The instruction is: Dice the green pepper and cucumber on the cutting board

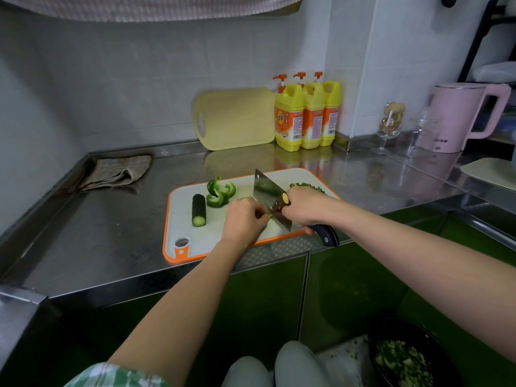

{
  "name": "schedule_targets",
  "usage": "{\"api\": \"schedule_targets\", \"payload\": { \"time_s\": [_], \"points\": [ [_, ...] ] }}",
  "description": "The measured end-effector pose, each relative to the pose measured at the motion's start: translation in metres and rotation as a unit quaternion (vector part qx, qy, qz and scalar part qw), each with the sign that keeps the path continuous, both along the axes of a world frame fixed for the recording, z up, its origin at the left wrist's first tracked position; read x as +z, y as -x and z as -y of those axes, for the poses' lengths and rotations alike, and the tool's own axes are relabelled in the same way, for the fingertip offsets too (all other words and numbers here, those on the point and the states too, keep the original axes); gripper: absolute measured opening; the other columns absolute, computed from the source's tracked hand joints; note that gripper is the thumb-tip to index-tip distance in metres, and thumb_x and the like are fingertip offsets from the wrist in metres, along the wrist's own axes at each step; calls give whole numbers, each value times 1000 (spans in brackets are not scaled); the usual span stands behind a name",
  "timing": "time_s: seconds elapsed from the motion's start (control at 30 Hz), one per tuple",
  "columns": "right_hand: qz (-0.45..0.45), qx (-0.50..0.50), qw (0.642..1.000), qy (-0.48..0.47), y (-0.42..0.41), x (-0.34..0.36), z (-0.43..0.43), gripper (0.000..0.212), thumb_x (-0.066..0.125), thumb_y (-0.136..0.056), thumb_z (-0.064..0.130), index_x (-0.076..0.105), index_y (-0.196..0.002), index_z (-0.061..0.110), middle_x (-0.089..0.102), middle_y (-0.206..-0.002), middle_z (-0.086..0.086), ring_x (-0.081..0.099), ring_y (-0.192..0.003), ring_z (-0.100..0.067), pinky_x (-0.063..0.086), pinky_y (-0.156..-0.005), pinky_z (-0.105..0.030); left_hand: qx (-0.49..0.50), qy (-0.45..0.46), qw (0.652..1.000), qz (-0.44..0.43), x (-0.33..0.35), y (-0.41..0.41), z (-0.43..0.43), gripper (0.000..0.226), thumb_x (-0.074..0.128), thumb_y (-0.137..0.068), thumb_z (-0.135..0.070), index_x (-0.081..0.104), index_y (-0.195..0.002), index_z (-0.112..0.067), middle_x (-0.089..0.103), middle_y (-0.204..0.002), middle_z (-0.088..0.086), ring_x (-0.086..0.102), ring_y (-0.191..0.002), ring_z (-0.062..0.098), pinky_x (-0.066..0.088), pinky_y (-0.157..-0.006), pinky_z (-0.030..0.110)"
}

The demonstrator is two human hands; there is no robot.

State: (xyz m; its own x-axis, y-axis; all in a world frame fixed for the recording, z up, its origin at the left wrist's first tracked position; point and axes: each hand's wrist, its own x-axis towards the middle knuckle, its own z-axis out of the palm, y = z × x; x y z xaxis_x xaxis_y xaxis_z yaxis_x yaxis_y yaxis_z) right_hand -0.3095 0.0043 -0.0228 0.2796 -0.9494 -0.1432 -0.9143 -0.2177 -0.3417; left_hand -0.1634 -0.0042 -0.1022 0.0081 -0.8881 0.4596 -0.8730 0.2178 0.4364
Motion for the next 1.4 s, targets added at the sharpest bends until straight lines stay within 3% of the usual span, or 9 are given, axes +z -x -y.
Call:
{"api": "schedule_targets", "payload": {
  "time_s": [0.17, 0.3, 0.43, 0.57, 0.67, 0.87, 1.03, 1.2, 1.4],
  "points": [
    [3, -15, 1000, 12, -10, -12, 5, 12, 42, -94, 7, 52, -95, 0, 60, -74, -14, 57, -42, -21, 41, -36, -22, -10, 12, 1000, 5, 0, 0, -1, 11, 71, -83, -20, 79, -86, -14, 72, -88, 3, 62, -79, 20, 50, -74, 33],
    [48, -20, 998, 38, -2, -18, 13, 13, 42, -95, 13, 51, -91, 4, 59, -64, -10, 60, -45, -20, 42, -41, -24, -17, 21, 1000, 11, -1, -1, -1, 14, 69, -83, -21, 78, -88, -13, 74, -88, 5, 64, -82, 23, 50, -76, 34],
    [86, -22, 995, 39, 3, -7, 10, 11, 41, -95, 12, 49, -90, 6, 58, -70, -12, 59, -43, -21, 41, -41, -22, -13, 22, 1000, 0, -3, -1, -2, 20, 71, -79, -21, 70, -97, -10, 73, -86, 5, 65, -84, 24, 50, -77, 37],
    [42, -3, 999, 10, 2, 4, 1, 14, 41, -94, 11, 50, -86, 4, 62, -71, -17, 59, -44, -22, 46, -45, -23, -13, 23, 999, -36, -4, 0, -4, 26, 73, -78, -16, 60, -99, -11, 73, -81, 2, 66, -81, 23, 50, -76, 37],
    [12, -1, 1000, -1, -1, 1, -4, 14, 41, -92, 9, 49, -81, 4, 61, -65, -15, 58, -44, -23, 49, -50, -24, -12, 22, 999, -48, -3, 0, -4, 27, 73, -77, -12, 58, -100, -11, 73, -80, 1, 67, -79, 21, 50, -74, 34],
    [10, -9, 1000, -19, -6, -7, -5, 8, 41, -94, 5, 47, -94, 1, 59, -73, -17, 56, -42, -23, 45, -40, -23, -14, 9, 997, -71, -4, -1, -2, 25, 72, -74, -7, 59, -94, -12, 73, -75, 0, 68, -75, 16, 47, -68, 27],
    [4, -14, 1000, 12, -12, -13, 3, 12, 42, -94, 7, 51, -89, 1, 62, -70, -15, 62, -49, -26, 47, -42, -25, -20, 2, 996, -86, -3, -3, -2, 22, 72, -75, -7, 62, -93, -14, 74, -77, -1, 67, -74, 11, 34, -59, 5],
    [50, -18, 998, 41, -7, -15, 10, 16, 42, -96, 15, 51, -89, 4, 60, -65, -11, 65, -54, -28, 45, -46, -26, -26, 9, 997, -73, -6, -4, -4, 28, 68, -75, -8, 63, -102, -13, 74, -82, -1, 68, -81, 16, 49, -75, 27],
    [45, -12, 999, 4, -2, -2, -2, 15, 41, -94, 10, 51, -85, 2, 61, -61, -15, 59, -46, -23, 48, -49, -24, -9, 16, 996, -82, -4, -3, -5, 29, 69, -77, -6, 63, -104, -14, 74, -80, 0, 67, -76, 12, 45, -71, 21]
  ]
}}
